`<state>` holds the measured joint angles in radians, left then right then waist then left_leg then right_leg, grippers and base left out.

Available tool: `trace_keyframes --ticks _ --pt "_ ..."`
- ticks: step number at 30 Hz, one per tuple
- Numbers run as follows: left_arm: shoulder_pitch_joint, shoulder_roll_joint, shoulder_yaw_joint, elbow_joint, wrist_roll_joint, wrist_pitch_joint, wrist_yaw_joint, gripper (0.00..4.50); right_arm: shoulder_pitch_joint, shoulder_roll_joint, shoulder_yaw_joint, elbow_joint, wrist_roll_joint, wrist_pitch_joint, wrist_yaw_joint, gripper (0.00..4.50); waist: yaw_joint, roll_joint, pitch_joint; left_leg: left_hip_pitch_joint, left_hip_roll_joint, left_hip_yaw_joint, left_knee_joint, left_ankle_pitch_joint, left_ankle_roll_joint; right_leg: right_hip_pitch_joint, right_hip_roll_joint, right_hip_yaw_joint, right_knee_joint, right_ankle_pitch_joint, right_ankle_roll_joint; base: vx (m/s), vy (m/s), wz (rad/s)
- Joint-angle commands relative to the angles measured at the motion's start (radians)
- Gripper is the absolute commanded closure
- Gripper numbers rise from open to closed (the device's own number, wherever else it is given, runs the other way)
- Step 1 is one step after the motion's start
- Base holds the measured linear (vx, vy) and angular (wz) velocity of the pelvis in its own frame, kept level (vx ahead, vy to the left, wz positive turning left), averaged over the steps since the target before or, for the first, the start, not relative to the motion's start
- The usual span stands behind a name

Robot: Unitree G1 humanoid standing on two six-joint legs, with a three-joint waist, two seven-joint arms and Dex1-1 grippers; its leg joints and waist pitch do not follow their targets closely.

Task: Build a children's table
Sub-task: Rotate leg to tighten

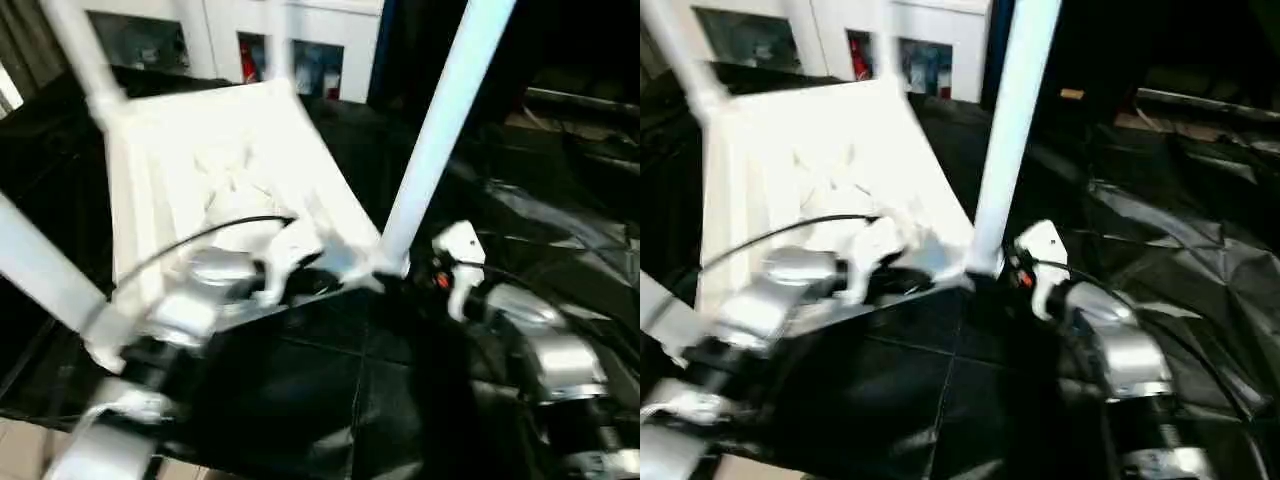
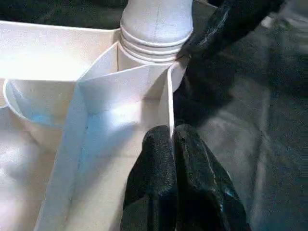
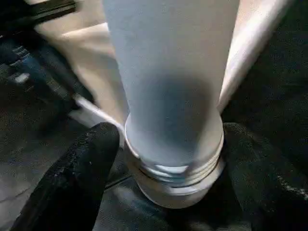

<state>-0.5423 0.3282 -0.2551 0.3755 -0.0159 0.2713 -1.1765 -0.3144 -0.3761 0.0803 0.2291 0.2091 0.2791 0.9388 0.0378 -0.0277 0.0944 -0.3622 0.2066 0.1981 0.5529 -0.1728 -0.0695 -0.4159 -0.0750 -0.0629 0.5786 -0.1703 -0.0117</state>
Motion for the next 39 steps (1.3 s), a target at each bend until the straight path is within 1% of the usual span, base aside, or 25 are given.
trace_keyframes --ticks 1,2,4,7,9,13,15,16,17,18,19,20,23,28,29,30,31,32,33,34,35,36,37,38,39 --pt "0.013 0.002 -0.047 -0.005 -0.013 -0.011 -0.065 4.5 -0.004 -0.014 0.057 -0.031 0.025 0.01 0.095 0.85 0.0 -0.005 -0.058 0.007 0.027 -0.007 -0.047 -0.115 0.122 0.051 -0.055 0.047 -0.047 -0.091 -0.257 0.0 0.0 0.0" --pt "0.012 0.014 -0.047 -0.005 -0.017 -0.012 -0.081 4.5 -0.006 -0.031 0.064 -0.029 0.023 0.008 0.122 0.85 0.002 -0.003 -0.06 0.008 0.028 -0.007 -0.046 -0.104 0.129 0.051 -0.055 0.047 -0.043 -0.066 -0.269 0.0 0.0 0.0" --pt "0.012 0.041 -0.05 -0.005 -0.027 -0.015 -0.118 4.5 -0.011 -0.059 0.078 -0.023 0.021 0.004 0.169 0.85 0.002 -0.003 -0.056 0.007 0.029 -0.005 -0.046 -0.117 0.132 0.05 -0.056 0.047 -0.044 -0.077 -0.274 0.0 0.0 0.0" --pt "0.014 0.067 -0.052 -0.01 -0.042 -0.017 -0.154 4.5 -0.018 -0.075 0.086 -0.02 0.028 0.007 0.21 0.85 0.003 -0.006 -0.053 0.007 0.029 -0.006 -0.048 -0.147 0.115 0.05 -0.059 0.047 -0.049 -0.134 -0.265 0.0 0.0 0.0" --pt "0.016 0.075 -0.053 -0.015 -0.048 -0.016 -0.171 4.5 -0.022 -0.075 0.087 -0.021 0.034 0.01 0.221 0.85 0.005 -0.005 -0.053 0.009 0.03 -0.006 -0.049 -0.154 0.104 0.05 -0.06 0.048 -0.05 -0.154 -0.259 0.0 0.0 0.0" --pt "0.018 0.079 -0.05 -0.015 -0.052 -0.021 -0.18 4.5 -0.033 -0.061 0.085 -0.013 0.053 0.016 0.227 0.85 0.008 -0.006 -0.056 0.008 0.03 -0.006 -0.046 -0.125 0.102 0.052 -0.059 0.048 -0.044 -0.115 -0.263 0.0 0.0 0.0" --pt "0.018 0.078 -0.052 -0.016 -0.055 -0.022 -0.179 4.5 -0.036 -0.054 0.087 -0.012 0.063 0.02 0.233 1.21 0.009 -0.006 -0.057 0.007 0.029 -0.006 -0.045 -0.104 0.11 0.053 -0.059 0.048 -0.039 -0.08 -0.271 0.0 0.0 0.0" --pt "0.019 0.076 -0.054 -0.017 -0.056 -0.022 -0.177 4.5 -0.036 -0.051 0.088 -0.011 0.066 0.021 0.237 1.21 0.01 -0.006 -0.057 0.007 0.028 -0.005 -0.043 -0.094 0.116 0.053 -0.058 0.048 -0.037 -0.063 -0.276 0.0 0.0 0.0" --pt "0.019 0.076 -0.054 -0.017 -0.056 -0.022 -0.177 4.5 -0.036 -0.051 0.088 -0.011 0.066 0.021 0.237 1.23 0.011 -0.006 -0.057 0.007 0.029 -0.004 -0.043 -0.092 0.119 0.053 -0.058 0.047 -0.036 -0.059 -0.278 0.0 0.0 0.0" --pt "0.021 0.076 -0.056 -0.019 -0.057 -0.023 -0.178 4.5 -0.034 -0.047 0.09 -0.011 0.066 0.021 0.243 1.44 0.015 -0.006 -0.057 0.007 0.029 -0.004 -0.043 -0.089 0.122 0.053 -0.058 0.047 -0.036 -0.058 -0.279 0.0 0.0 0.0" --pt "0.022 0.076 -0.056 -0.019 -0.057 -0.024 -0.178 4.5 -0.034 -0.046 0.091 -0.011 0.066 0.022 0.244 1.44 0.016 -0.006 -0.057 0.008 0.03 -0.004 -0.042 -0.091 0.122 0.053 -0.058 0.047 -0.036 -0.061 -0.278 0.0 0.0 0.0" --pt "0.022 0.077 -0.055 -0.018 -0.056 -0.025 -0.179 4.5 -0.032 -0.045 0.094 -0.013 0.067 0.023 0.245 1.62 0.018 -0.006 -0.055 0.009 0.03 -0.004 -0.044 -0.097 0.119 0.052 -0.059 0.047 -0.038 -0.074 -0.276 0.0 0.0 0.0" --pt "0.021 0.079 -0.054 -0.013 -0.054 -0.029 -0.177 4.5 -0.024 -0.043 0.1 -0.019 0.071 0.027 0.251 1.71 0.02 -0.005 -0.056 0.009 0.03 -0.005 -0.044 -0.114 0.107 0.053 -0.059 0.047 -0.04 -0.102 -0.268 0.0 0.0 0.0" --pt "0.018 0.08 -0.053 -0.003 -0.045 -0.041 -0.158 4.5 -0.015 -0.041 0.103 -0.026 0.074 0.032 0.248 1.81 0.02 -0.004 -0.057 0.009 0.03 -0.005 -0.043 -0.109 0.104 0.053 -0.058 0.047 -0.038 -0.086 -0.269 0.0 0.0 0.0" --pt "0.006 0.06 -0.043 0.031 -0.018 -0.06 -0.084 4.5 0.0 -0.026 0.092 -0.029 0.072 0.033 0.218 1.82 0.02 -0.004 -0.058 0.008 0.029 -0.005 -0.042 -0.104 0.108 0.053 -0.058 0.047 -0.037 -0.074 -0.271 0.0 0.0 0.0" --pt "0.006 0.06 -0.043 0.031 -0.018 -0.06 -0.084 4.5 0.0 -0.026 0.092 -0.029 0.072 0.033 0.218 1.83 0.022 -0.005 -0.055 0.01 0.03 -0.004 -0.043 -0.116 0.108 0.05 -0.058 0.048 -0.041 -0.087 -0.269 0.0 0.0 0.0" --pt "0.002 0.052 -0.04 0.043 -0.009 -0.066 -0.059 4.5 0.005 -0.02 0.088 -0.029 0.071 0.032 0.205 1.83 0.022 -0.007 -0.056 0.01 0.03 -0.004 -0.044 -0.122 0.105 0.051 -0.059 0.048 -0.041 -0.097 -0.268 0.0 0.0 0.0" --pt "0.0 0.048 -0.038 0.047 -0.006 -0.067 -0.046 4.5 0.006 -0.014 0.084 -0.026 0.068 0.033 0.191 1.83 0.023 -0.007 -0.054 0.01 0.03 -0.004 -0.045 -0.131 0.102 0.051 -0.06 0.048 -0.043 -0.114 -0.265 0.0 0.0 0.0" --pt "-0.008 0.021 -0.029 0.067 0.012 -0.071 0.023 4.5 0.013 0.02 0.066 -0.01 0.052 0.037 0.11 1.83 0.022 -0.006 -0.05 0.01 0.03 -0.005 -0.047 -0.155 0.09 0.047 -0.061 0.049 -0.05 -0.162 -0.253 0.0 0.0 0.0" --pt "-0.014 -0.002 -0.026 0.077 0.021 -0.059 0.067 4.5 0.019 0.051 0.056 0.01 0.026 0.028 0.031 1.83 0.02 -0.009 -0.044 0.015 0.03 -0.005 -0.05 -0.208 0.065 0.04 -0.063 0.05 -0.061 -0.25 -0.235 0.0 0.0 0.0" --pt "-0.014 -0.002 -0.026 0.077 0.021 -0.059 0.067 4.5 0.019 0.051 0.056 0.01 0.026 0.028 0.031 1.83 0.019 -0.011 -0.041 0.014 0.028 -0.007 -0.051 -0.233 0.053 0.04 -0.064 0.049 -0.066 -0.306 -0.22 -0.051 0.001 -0.01" --pt "-0.022 -0.031 -0.028 0.088 0.035 -0.048 0.118 4.5 0.025 0.093 0.043 0.037 -0.009 0.021 -0.077 1.84 0.017 -0.012 -0.041 0.012 0.026 -0.013 -0.056 -0.258 0.035 0.045 -0.069 0.047 -0.074 -0.4 -0.185 -0.051 0.001 -0.01" --pt "-0.027 -0.059 -0.034 0.096 0.045 -0.031 0.156 4.5 0.03 0.138 0.026 0.057 -0.03 0.031 -0.179 1.84 0.014 -0.008 -0.037 0.015 0.028 -0.012 -0.058 -0.274 0.021 0.034 -0.067 0.05 -0.082 -0.452 -0.157 -0.054 -0.001 -0.02" --pt "-0.032 -0.086 -0.04 0.102 0.055 -0.019 0.191 4.5 0.036 0.182 0.011 0.069 -0.043 0.043 -0.268 1.84 0.011 -0.007 -0.031 0.018 0.028 -0.015 -0.063 -0.302 0.01 0.028 -0.067 0.049 -0.088 -0.496 -0.146 -0.056 -0.001 -0.04" --pt "-0.041 -0.132 -0.049 0.115 0.067 -0.004 0.245 4.5 0.048 0.246 -0.007 0.076 -0.055 0.061 -0.382 1.85 0.006 -0.006 -0.026 0.023 0.024 -0.023 -0.066 -0.357 -0.012 0.027 -0.071 0.042 -0.1 -0.609 -0.109 -0.056 -0.001 -0.04"
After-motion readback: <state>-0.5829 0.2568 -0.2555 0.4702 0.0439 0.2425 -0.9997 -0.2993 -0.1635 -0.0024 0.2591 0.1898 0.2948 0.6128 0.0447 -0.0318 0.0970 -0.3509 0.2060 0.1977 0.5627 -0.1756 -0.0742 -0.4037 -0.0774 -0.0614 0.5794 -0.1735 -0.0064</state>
